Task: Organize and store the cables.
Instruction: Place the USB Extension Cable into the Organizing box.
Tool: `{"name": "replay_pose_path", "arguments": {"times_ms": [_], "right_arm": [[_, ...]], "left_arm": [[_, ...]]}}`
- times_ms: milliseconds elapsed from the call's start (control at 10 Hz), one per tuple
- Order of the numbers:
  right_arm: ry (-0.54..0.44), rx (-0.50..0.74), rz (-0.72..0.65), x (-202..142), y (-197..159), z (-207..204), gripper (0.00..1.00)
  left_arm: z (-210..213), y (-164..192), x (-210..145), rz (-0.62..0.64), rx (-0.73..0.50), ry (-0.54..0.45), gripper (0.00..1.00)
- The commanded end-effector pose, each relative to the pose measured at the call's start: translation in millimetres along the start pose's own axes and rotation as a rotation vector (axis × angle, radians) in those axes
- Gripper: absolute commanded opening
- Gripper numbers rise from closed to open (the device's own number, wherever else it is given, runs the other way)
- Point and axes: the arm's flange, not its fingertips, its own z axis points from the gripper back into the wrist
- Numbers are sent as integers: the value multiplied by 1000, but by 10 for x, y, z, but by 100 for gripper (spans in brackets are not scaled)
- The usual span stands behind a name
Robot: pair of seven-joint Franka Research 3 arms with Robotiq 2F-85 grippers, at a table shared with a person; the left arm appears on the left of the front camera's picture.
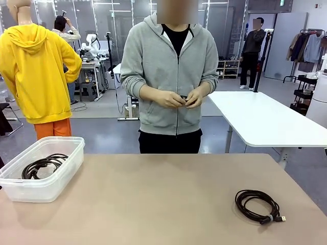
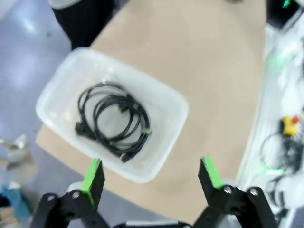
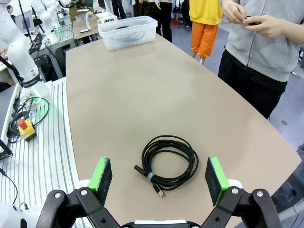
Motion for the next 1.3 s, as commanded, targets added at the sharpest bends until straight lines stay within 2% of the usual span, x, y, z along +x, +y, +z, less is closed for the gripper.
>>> {"name": "replay_pose_path", "arguments": {"times_ms": [0, 100, 200, 300, 400, 500, 600, 1100, 1200], "right_arm": [[-5, -21, -23, 37, 18, -19, 100], [-5, -21, -23, 37, 18, -19, 100], [-5, -21, -23, 37, 18, -19, 100], [-5, -21, -23, 37, 18, -19, 100], [-5, -21, -23, 37, 18, -19, 100], [-5, -21, -23, 37, 18, -19, 100], [-5, -21, -23, 37, 18, -19, 100], [0, -1, 0, 1, 1, 2, 100], [223, 2, 140, 247, 304, -98, 100]], "left_arm": [[158, -144, -213, -46, -36, -208, 100], [266, -210, -366, -75, -75, -341, 100], [266, -232, -451, -84, -50, -379, 100], [52, -451, -707, -64, -2, -402, 100], [-111, -455, -768, -63, 20, -356, 100], [-197, -378, -727, -73, -62, -328, 100], [123, -356, -724, -52, -12, -377, 100], [123, -356, -724, -52, -12, -377, 100], [123, -356, -724, -52, -12, -377, 100]]}}
